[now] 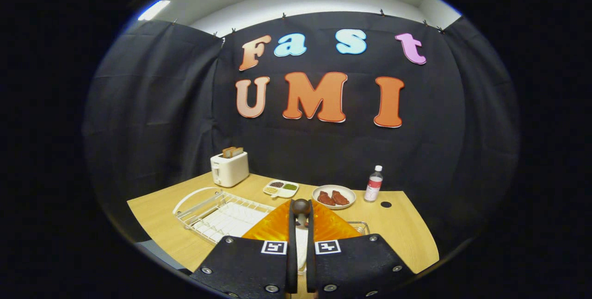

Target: Take the plate from the dish rack, then take the spoon from the basket and place it into the plate.

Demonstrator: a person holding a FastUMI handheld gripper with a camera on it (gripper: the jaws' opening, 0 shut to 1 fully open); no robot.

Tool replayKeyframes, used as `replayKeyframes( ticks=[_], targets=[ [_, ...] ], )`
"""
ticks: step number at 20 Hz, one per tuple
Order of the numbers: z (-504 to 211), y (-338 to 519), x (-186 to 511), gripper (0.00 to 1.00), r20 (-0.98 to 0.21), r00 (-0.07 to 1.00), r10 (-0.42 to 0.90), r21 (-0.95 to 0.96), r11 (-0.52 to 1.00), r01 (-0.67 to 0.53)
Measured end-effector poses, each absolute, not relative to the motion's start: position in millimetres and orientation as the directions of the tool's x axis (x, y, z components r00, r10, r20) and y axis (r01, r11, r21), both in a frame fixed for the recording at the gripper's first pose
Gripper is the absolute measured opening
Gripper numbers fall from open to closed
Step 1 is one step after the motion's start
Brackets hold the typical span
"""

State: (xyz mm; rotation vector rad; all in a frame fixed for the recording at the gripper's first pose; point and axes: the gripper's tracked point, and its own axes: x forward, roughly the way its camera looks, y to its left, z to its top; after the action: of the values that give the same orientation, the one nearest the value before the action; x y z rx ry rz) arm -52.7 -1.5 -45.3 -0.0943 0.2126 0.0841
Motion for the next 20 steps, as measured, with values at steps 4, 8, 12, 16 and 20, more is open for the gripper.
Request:
replayKeyframes(
  ticks=[4, 8, 12, 16, 20],
  targets=[
    [-65.8, 33.4, -75.8, 0.08, -0.252, 0.947, 0.202, -0.071, 0.972, -0.226],
    [-99.8, 48.4, -96.5, 0.08, -0.297, 0.916, 0.270, -0.058, 0.952, -0.300],
    [-126.1, 63.1, -115.9, 0.08, -0.313, 0.888, 0.337, -0.044, 0.929, -0.368],
    [-161.5, 81.3, -133.1, 0.08, -0.340, 0.847, 0.408, -0.028, 0.896, -0.443],
    [-192.0, 82.4, -143.4, 0.08, -0.354, 0.845, 0.401, -0.050, 0.894, -0.445]
  ],
)
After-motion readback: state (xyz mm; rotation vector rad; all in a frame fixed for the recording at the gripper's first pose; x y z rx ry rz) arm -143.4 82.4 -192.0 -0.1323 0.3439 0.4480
